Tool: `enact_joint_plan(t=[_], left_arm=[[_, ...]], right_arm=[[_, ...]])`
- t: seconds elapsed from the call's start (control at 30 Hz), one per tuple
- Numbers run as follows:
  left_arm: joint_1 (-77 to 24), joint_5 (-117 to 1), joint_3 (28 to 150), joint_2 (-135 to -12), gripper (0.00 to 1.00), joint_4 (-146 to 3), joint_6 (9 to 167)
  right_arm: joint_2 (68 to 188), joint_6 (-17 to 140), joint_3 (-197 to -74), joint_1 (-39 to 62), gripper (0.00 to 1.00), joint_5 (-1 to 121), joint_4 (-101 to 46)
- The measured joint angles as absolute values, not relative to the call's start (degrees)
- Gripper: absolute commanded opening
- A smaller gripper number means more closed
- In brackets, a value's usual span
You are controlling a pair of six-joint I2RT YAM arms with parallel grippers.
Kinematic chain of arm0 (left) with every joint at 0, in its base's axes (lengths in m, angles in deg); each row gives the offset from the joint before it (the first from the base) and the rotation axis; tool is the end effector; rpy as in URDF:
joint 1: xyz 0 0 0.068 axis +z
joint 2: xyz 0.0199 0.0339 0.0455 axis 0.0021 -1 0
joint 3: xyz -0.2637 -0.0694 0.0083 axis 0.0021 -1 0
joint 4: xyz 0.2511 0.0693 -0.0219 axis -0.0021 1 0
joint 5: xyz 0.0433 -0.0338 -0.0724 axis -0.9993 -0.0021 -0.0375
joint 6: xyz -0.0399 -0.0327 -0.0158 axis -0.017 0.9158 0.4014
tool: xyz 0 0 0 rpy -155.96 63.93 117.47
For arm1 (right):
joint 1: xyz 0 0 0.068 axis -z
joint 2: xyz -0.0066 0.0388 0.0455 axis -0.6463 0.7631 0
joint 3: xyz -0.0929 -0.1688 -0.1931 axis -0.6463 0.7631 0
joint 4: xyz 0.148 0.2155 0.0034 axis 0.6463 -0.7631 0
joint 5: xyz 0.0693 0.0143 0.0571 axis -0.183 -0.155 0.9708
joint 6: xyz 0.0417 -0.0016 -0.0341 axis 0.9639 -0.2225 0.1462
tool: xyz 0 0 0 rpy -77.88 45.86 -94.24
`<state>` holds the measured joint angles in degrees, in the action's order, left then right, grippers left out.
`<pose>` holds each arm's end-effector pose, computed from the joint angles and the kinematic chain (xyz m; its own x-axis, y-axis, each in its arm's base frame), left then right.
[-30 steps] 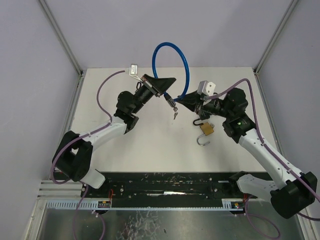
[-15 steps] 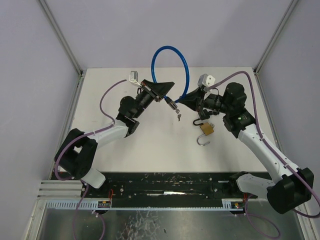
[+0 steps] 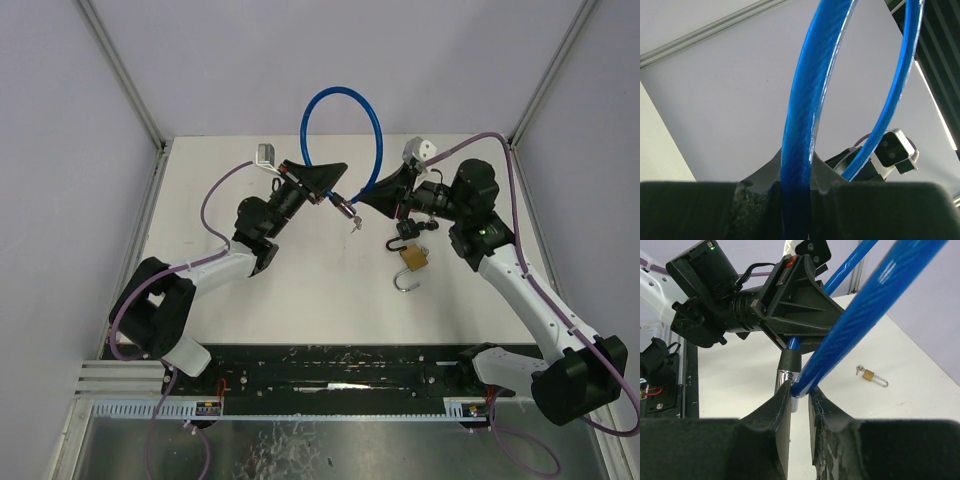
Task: Lock with the key
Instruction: Lock the lock.
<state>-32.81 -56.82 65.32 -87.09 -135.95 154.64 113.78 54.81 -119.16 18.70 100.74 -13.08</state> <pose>0.2811 -0.1875 0.3122 -0.5674 -0.7833 -0.2540 0.4992 -0.0819 -0.8626 0.2355 0.1217 0.3937 0.0962 0.0410 -0.9945 -0.9352 0.3458 -0.0763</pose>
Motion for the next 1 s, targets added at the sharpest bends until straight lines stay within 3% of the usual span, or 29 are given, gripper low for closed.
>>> enact_joint_plan(t=[0.3,1.0], left_arm=[[-32.81,-56.58,65.32,-87.09,0.00,-137.91,155.32],[-32.50,-56.06,65.32,-87.12,0.00,-143.75,158.51]], right_arm=[[113.85,57.06,-119.64,19.77,0.27,102.11,-12.25],[114.48,59.64,-119.84,22.00,0.46,103.14,-11.11]])
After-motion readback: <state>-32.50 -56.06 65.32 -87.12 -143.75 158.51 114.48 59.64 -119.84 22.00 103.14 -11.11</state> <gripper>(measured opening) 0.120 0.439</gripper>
